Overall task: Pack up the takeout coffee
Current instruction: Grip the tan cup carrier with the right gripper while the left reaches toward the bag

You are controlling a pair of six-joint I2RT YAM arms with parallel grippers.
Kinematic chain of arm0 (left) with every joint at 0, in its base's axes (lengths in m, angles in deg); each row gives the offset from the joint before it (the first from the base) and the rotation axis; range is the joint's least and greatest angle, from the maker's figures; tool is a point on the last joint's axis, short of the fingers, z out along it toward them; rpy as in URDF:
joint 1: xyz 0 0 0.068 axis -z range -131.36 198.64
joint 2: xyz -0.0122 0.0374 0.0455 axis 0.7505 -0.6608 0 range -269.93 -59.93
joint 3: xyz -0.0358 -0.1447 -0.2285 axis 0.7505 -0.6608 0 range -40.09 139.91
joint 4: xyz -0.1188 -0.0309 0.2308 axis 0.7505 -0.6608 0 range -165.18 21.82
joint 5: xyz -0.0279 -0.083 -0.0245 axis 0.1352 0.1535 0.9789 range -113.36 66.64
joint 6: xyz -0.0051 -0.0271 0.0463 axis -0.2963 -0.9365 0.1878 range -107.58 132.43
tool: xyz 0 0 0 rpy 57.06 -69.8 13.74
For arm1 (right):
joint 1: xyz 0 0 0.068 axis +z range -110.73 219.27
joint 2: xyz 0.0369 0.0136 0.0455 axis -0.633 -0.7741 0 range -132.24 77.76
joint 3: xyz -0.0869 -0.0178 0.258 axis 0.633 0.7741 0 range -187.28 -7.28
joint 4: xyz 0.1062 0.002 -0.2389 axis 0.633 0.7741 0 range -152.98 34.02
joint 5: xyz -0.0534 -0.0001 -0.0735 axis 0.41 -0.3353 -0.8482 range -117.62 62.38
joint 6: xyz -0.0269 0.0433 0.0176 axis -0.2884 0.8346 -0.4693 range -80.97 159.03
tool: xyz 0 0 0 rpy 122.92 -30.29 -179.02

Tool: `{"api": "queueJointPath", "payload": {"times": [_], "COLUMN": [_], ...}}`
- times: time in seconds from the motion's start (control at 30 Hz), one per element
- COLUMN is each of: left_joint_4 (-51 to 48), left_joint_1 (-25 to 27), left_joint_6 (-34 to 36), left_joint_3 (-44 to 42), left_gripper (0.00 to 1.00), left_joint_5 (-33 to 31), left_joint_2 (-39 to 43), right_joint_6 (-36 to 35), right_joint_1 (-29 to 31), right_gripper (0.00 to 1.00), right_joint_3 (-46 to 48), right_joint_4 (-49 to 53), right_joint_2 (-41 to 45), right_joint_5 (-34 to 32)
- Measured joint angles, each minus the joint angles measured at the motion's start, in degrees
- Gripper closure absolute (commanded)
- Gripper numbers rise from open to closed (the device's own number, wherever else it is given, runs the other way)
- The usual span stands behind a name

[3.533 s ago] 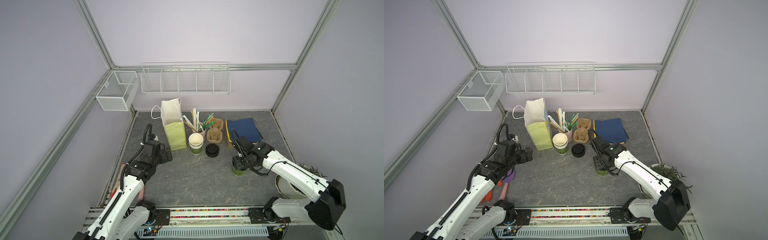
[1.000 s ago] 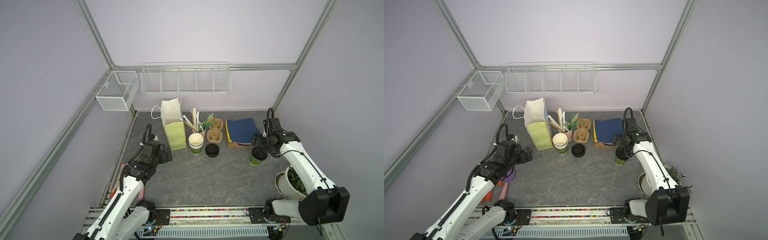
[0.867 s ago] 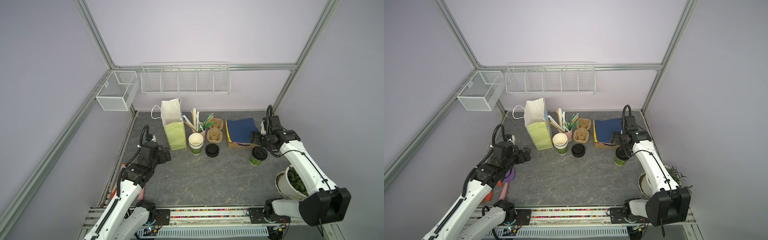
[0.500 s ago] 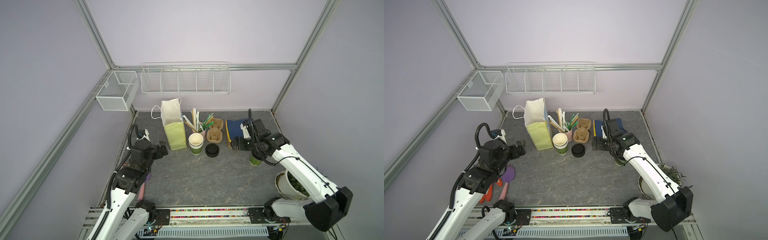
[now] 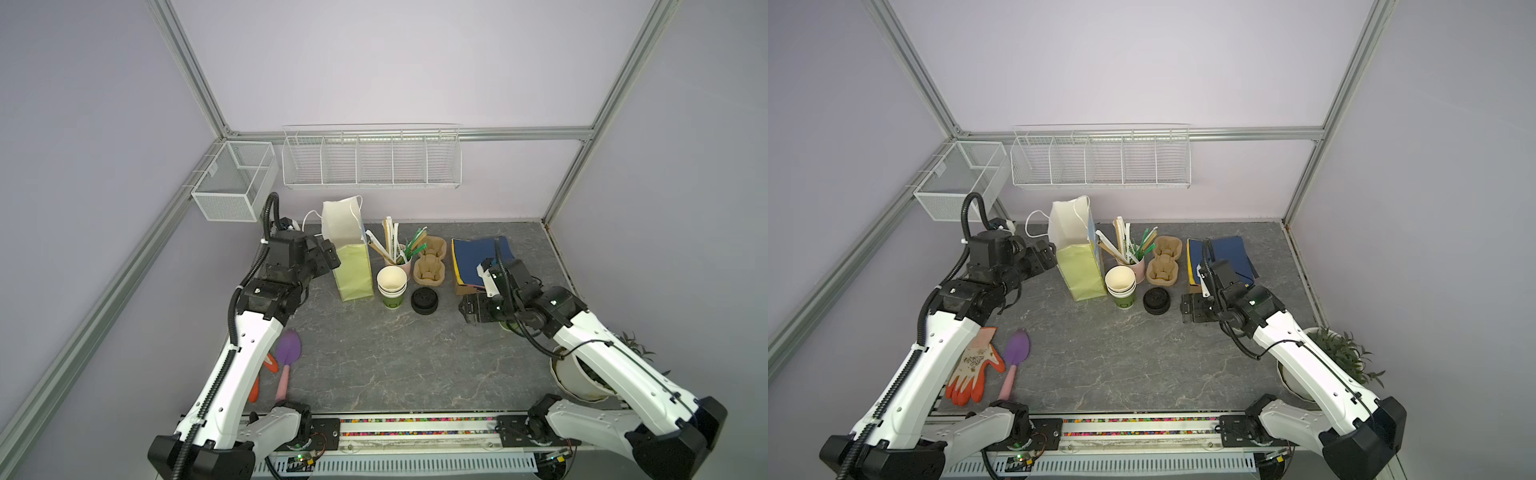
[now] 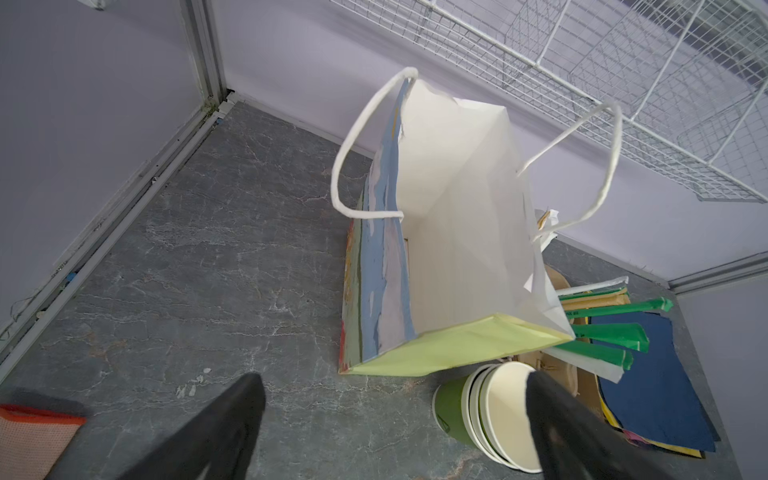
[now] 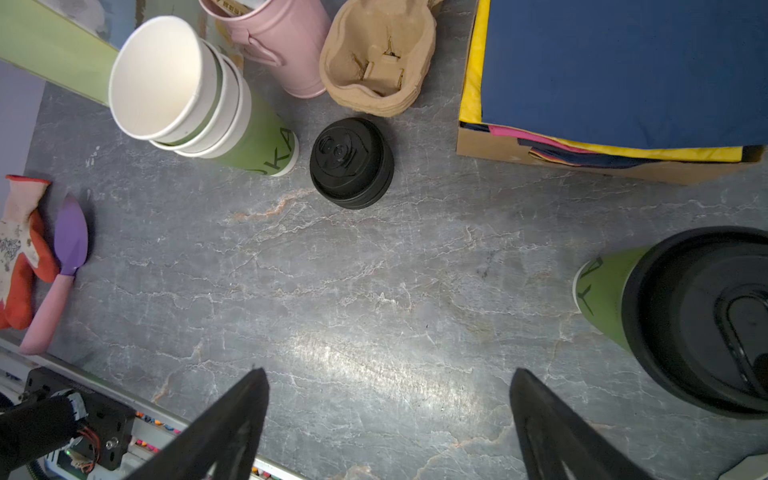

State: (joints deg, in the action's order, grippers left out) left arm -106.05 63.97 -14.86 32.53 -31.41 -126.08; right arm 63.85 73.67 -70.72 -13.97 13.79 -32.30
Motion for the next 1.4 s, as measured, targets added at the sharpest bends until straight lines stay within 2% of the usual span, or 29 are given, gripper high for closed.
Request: {"api": "queueJointPath", "payload": {"times": [0.3,0.57,0.93,1.13,1.4], "left_joint_4": [0.2,0.3,0.4,2.5,9.5], "left_joint_1": [-0.3,-0.3,-0.7,-0.7,-0.7], "left_joint_6": [-0.5,-0.2,0.7,1.2,3.9], "left_joint_3": [1.0,1.0,1.6,0.7,-8.0], "left_gripper": [0.05,0.08,0.14,0.13,0.12], "left_joint_5": [0.5,0.4,0.4,0.3,0.7], "left_joint_2": [-1.6,-2.2,-7.8,-5.5,4.6], "right_joint_6": [-1.4,-2.4,-2.8,-3.6,-2.6], "right_joint_1": [1.9,2.9,3.0,2.8,0.3], "right_gripper": [0.09,0.1,0.1,0.13,0.21], "right_joint_3": [3.0,-0.7,-1.8,-8.7,-21.9], "right_joint_4": [-2.5,-5.8,-6.4,-6.5,-7.1], "right_joint_2": [2.1,-3.5,-6.3,-15.8,-31.5], "right_joint_5": [1.3,3.7,2.0,-1.9,-3.1]}}
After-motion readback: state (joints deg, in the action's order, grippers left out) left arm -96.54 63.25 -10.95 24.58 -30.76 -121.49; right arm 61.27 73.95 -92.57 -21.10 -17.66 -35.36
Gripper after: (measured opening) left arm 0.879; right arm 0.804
